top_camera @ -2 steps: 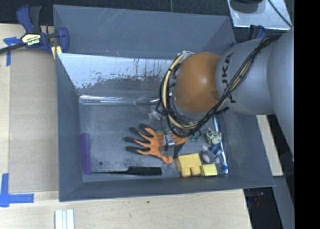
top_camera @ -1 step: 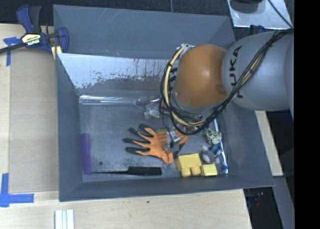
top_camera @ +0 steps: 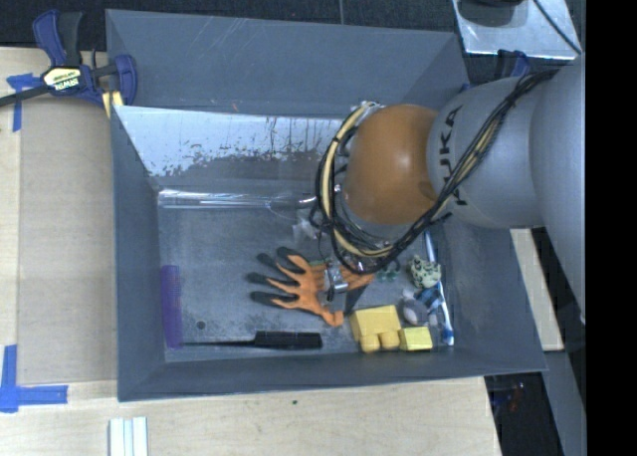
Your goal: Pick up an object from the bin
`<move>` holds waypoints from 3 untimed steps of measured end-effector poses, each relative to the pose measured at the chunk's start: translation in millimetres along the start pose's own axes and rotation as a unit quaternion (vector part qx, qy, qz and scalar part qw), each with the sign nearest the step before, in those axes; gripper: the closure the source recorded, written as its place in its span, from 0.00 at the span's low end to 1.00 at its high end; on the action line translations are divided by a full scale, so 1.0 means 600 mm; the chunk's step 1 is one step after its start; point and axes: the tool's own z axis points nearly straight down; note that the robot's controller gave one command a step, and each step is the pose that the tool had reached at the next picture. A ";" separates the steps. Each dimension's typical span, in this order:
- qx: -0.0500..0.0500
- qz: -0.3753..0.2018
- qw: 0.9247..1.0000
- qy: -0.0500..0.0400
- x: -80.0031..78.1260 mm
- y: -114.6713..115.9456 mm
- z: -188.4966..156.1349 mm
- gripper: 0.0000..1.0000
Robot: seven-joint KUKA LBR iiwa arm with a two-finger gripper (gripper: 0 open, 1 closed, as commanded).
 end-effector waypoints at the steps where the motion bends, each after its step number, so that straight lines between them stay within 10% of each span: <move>1: 0.001 -0.129 0.992 -0.009 -0.007 -0.005 0.004 1.00; 3: 0.001 -0.157 0.988 -0.008 -0.007 -0.007 -0.013 1.00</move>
Offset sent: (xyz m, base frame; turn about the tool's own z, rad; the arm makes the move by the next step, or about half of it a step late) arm 0.0000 0.0000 0.0000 0.0000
